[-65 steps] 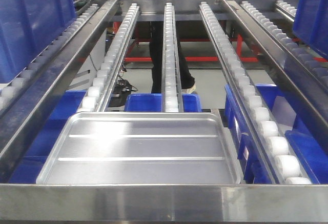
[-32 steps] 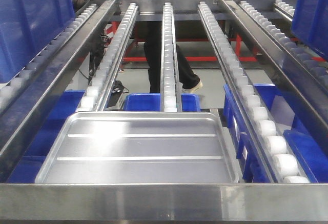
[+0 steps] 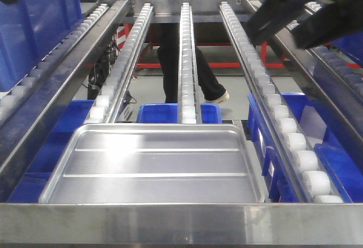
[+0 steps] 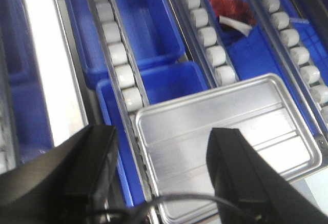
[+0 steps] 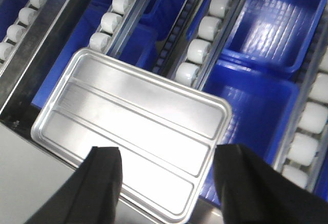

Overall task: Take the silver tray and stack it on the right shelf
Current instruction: 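Lower both grippers onto the silver tray's opposite short edges and close, then lift the silver tray off the shelf with both grippers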

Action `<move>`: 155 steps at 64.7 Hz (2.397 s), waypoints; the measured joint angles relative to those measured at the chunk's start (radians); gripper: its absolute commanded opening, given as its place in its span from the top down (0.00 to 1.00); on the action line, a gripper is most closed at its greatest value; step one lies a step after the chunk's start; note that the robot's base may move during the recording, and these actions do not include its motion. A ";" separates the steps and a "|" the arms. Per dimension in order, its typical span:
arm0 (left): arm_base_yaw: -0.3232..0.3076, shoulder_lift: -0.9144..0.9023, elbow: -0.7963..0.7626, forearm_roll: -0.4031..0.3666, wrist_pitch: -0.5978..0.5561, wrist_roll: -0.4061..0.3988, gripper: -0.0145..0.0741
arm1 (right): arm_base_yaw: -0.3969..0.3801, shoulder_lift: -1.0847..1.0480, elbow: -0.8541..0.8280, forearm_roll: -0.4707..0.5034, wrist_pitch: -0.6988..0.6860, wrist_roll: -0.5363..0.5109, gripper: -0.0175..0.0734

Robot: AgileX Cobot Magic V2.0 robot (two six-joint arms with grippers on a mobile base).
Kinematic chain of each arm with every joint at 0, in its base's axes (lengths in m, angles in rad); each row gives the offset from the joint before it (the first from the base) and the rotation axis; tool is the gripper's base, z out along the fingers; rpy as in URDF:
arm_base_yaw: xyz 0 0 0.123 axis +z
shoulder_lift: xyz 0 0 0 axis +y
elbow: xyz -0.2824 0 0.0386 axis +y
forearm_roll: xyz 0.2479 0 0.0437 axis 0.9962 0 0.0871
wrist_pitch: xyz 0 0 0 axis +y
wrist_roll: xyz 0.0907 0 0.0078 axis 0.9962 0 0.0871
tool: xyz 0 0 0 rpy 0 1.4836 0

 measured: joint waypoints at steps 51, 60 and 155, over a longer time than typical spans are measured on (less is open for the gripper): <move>-0.161 0.591 -0.276 0.332 0.324 -0.498 0.48 | 0.005 0.467 -0.257 -0.303 0.276 0.481 0.27; -0.168 0.646 -0.285 0.341 0.305 -0.593 0.48 | 0.009 0.507 -0.257 -0.305 0.268 0.487 0.27; -0.168 0.764 -0.323 0.328 0.253 -0.650 0.94 | 0.011 0.622 -0.283 -0.298 0.240 0.500 0.74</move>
